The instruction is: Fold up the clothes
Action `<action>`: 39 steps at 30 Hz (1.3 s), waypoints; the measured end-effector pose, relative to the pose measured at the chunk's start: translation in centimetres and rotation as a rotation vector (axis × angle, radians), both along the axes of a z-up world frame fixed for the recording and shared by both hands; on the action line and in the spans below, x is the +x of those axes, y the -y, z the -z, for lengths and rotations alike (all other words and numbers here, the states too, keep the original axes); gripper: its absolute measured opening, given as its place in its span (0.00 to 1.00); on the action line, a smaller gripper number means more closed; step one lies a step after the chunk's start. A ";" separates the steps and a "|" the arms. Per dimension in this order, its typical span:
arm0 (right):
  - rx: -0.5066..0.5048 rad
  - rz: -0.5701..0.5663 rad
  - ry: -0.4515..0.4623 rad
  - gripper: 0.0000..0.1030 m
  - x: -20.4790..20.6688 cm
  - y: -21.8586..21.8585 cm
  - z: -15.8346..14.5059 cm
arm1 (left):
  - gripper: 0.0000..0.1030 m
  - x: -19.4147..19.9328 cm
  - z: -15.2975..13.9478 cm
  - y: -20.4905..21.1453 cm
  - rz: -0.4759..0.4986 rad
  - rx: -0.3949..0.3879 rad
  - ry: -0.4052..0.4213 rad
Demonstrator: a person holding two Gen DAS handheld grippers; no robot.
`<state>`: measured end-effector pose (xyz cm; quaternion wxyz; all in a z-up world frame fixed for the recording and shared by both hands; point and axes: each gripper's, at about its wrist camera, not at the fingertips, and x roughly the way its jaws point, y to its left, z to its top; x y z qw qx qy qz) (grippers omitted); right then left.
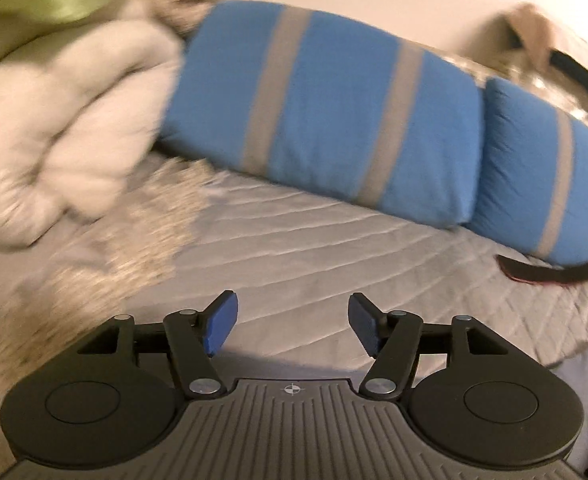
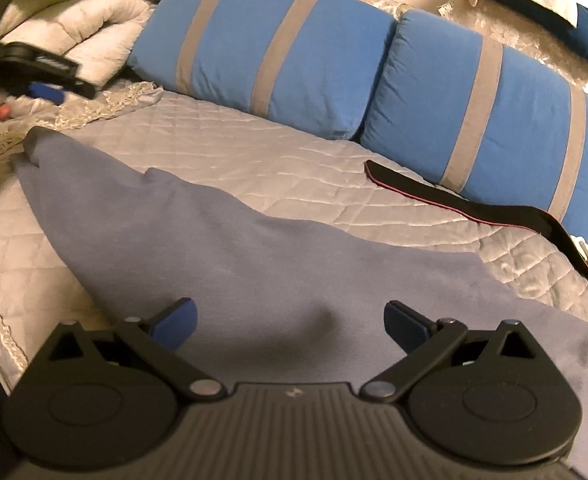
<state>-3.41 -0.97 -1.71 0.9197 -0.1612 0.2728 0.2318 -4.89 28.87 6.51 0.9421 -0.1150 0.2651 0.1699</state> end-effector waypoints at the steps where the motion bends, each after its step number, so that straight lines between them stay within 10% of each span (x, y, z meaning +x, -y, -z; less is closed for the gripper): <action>1: 0.001 -0.005 0.000 1.00 -0.1 -0.1 0.0 | 0.58 -0.6 0.0 -0.8 -0.027 -0.025 -0.003; 12: 0.015 -0.056 0.020 1.00 -1.3 -0.2 -0.3 | 0.58 -3.4 1.3 -6.6 -0.197 -0.386 -0.049; 23: -0.227 -0.299 0.276 1.00 -6.0 -2.7 1.2 | 0.58 -2.0 1.1 -4.3 -0.113 -0.326 -0.058; 30: -0.479 -0.306 0.480 1.00 -6.8 -4.9 3.8 | 0.58 -2.1 1.1 -4.4 -0.114 -0.332 -0.047; 39: -0.564 -0.310 0.610 1.00 -7.4 -6.2 4.8 | 0.58 -2.0 0.5 -2.9 0.009 -0.286 -0.023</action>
